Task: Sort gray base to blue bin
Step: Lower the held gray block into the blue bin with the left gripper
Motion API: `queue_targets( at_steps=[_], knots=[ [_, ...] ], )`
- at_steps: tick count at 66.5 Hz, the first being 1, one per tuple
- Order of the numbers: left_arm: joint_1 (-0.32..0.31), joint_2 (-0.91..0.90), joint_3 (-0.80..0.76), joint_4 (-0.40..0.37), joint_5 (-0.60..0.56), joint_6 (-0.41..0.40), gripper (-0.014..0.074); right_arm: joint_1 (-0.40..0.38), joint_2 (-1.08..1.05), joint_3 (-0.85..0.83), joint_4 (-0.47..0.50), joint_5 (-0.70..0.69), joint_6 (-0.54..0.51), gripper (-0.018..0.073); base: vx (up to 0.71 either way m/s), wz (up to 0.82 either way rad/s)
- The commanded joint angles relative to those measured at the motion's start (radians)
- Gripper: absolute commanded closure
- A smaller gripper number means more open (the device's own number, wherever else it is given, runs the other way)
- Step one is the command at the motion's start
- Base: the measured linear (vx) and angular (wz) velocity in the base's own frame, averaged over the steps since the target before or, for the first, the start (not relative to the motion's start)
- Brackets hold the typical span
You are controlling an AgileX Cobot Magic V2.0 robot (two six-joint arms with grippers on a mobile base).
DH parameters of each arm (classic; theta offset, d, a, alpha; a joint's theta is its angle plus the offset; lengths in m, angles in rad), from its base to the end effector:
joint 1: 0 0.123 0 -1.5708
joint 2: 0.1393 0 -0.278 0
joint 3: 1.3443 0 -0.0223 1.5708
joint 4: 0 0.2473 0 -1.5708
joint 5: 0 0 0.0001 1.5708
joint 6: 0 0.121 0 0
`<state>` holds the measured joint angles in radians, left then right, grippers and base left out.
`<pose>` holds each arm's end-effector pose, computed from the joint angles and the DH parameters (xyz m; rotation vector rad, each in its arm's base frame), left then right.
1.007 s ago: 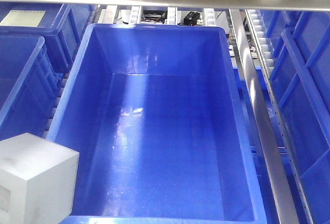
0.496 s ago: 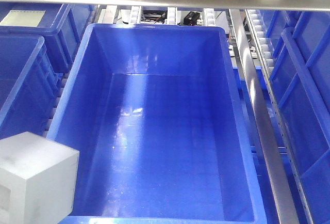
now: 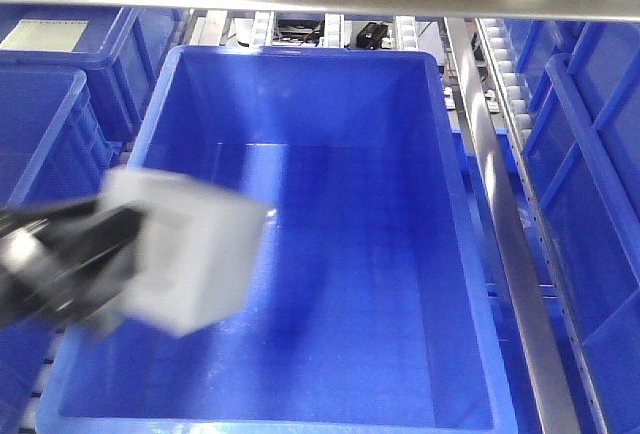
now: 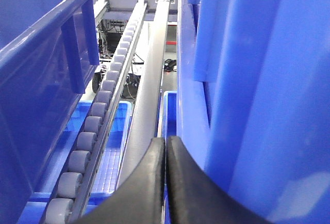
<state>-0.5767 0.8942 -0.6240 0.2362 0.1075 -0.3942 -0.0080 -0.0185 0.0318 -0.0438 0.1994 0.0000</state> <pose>0.1869 -0.1179 0.3044 0.3736 1.8493 -0.4850 0.0890 -0.0018 0.1818 -0.0231 1.6962 -0.0455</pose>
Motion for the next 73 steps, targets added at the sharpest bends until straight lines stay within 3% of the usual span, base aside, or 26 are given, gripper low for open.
queue_targets(
  at_steps=[1,17,30,43,55,63,73],
  knots=[
    [-0.002,0.163,-0.133,-0.004,-0.096,-0.014,0.0594,0.003,-0.008,0.005,-0.009,-0.073,-0.012,0.0564,0.0,0.0],
    [-0.002,0.543,-0.391,-0.013,-0.035,-0.07,0.0593,0.003,-0.008,0.005,-0.009,-0.072,-0.012,0.0564,0.0,0.0],
    [-0.002,0.732,-0.548,-0.013,0.038,-0.087,0.0589,0.003,-0.008,0.005,-0.009,-0.072,-0.012,0.0564,0.0,0.0],
    [0.001,0.791,-0.606,-0.013,0.067,-0.09,0.0581,0.003,-0.008,0.005,-0.009,-0.072,-0.012,0.0564,0.0,0.0],
    [0.046,0.812,-0.605,-0.016,0.079,-0.094,0.0574,0.003,-0.008,0.005,-0.009,-0.072,-0.012,0.0564,0.0,0.0],
    [0.079,0.826,-0.605,-0.058,0.088,-0.094,0.0571,0.003,-0.008,0.005,-0.009,-0.072,-0.012,0.0564,0.0,0.0],
    [0.08,0.841,-0.605,-0.056,0.098,-0.092,0.0531,0.003,-0.008,0.005,-0.009,-0.073,-0.012,0.0564,0.0,0.0]
  ],
)
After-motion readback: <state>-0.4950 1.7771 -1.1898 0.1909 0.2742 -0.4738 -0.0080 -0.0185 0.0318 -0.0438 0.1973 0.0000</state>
